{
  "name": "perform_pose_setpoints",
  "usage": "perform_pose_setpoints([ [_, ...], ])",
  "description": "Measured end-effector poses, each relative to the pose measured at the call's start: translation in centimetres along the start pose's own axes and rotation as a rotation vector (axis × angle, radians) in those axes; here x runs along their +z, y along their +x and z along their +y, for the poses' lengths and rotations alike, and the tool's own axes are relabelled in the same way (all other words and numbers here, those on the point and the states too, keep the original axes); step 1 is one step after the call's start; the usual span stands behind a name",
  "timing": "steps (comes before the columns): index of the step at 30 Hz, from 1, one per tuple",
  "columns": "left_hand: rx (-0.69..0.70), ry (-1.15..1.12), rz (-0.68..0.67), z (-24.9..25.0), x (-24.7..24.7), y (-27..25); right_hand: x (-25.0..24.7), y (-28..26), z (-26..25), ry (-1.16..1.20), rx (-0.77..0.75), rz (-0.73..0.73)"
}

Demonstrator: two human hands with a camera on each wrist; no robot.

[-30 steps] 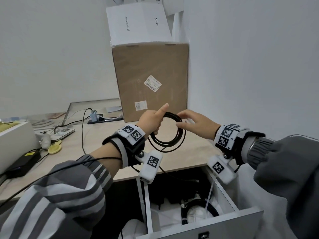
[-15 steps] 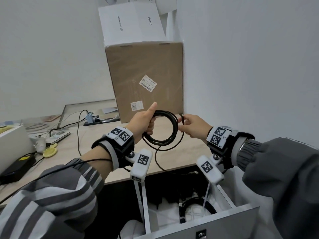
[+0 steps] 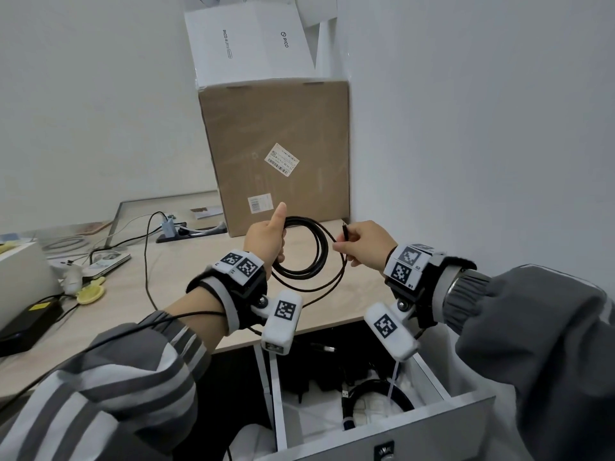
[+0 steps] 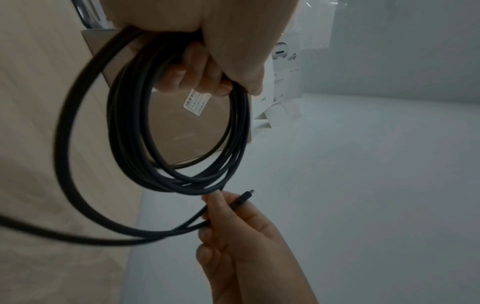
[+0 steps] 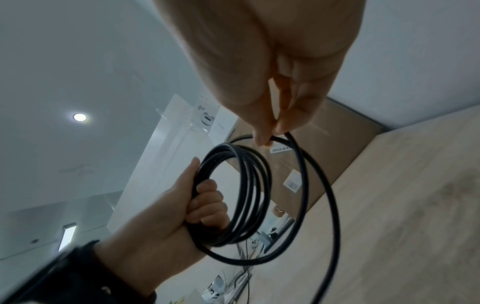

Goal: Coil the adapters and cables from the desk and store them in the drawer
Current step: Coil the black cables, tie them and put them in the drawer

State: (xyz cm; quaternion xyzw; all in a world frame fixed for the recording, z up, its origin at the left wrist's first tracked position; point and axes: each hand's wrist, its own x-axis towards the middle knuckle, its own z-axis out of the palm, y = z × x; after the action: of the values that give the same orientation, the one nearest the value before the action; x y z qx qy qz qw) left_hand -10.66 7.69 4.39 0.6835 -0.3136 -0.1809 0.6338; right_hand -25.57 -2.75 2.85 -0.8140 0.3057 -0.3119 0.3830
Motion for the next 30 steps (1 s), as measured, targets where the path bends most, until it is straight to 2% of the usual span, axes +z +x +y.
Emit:
perform_pose_setpoints([
  [5,-0.006,-0.042,0.005,0.1,-0.4,0.3,0.2,0.0,0.6,0.081,-0.011,0.039],
  [10,-0.066,-0.110,0.022,-0.1,-1.8,0.9,-1.6,0.4,1.6,-0.009,0.037,0.135],
  [17,-0.190,-0.365,-0.084,1.9,-2.3,1.5,-1.2,0.6,2.8,-0.184,0.087,0.070],
  [21,-0.168,-0.344,-0.161,2.9,-2.3,1.2,-1.0,0.9,3.4,-0.195,0.143,0.066],
  [27,-0.176,-0.392,-0.204,2.6,-2.6,1.1,-1.1,1.0,3.6,-0.229,0.157,0.044],
  [30,-0.150,-0.283,-0.236,2.1,-2.5,0.9,-1.6,1.3,3.2,-0.155,0.118,0.091],
])
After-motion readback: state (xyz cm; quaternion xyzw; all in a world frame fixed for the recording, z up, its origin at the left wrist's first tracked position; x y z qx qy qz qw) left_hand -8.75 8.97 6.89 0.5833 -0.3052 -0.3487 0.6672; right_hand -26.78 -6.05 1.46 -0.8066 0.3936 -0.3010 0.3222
